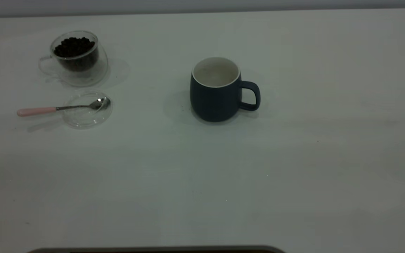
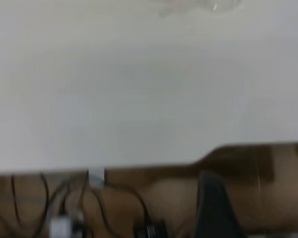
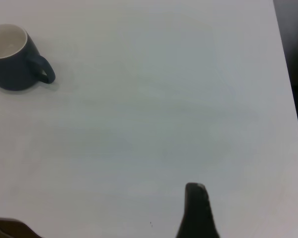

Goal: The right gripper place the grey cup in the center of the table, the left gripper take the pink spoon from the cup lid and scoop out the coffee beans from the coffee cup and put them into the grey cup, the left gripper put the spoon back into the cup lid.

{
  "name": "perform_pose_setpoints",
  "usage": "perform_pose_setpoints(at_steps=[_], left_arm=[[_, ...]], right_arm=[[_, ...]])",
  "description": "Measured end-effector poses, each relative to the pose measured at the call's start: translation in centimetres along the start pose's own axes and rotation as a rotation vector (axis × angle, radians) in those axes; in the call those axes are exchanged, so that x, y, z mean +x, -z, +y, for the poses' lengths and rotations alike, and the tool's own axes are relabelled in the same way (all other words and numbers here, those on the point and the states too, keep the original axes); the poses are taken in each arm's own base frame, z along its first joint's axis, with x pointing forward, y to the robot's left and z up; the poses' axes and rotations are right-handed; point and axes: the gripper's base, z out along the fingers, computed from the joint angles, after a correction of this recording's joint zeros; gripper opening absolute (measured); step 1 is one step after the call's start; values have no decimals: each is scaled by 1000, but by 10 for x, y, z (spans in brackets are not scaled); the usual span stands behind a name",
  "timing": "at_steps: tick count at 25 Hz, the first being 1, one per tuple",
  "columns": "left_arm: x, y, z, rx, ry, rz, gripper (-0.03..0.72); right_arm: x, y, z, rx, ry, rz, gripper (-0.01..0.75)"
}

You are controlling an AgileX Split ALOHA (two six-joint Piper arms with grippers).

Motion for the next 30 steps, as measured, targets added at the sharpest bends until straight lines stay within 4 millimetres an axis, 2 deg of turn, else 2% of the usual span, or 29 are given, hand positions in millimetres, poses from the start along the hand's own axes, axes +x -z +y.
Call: perform_pose_setpoints(at_steps=[18,30], left_arm=[[25,12,-3,-1,-5,-186,513],[26,13,-2,-10,-10,-192,513]], right_arm=[[0,0,0,0,0,0,588],[0,0,0,0,0,0,588]])
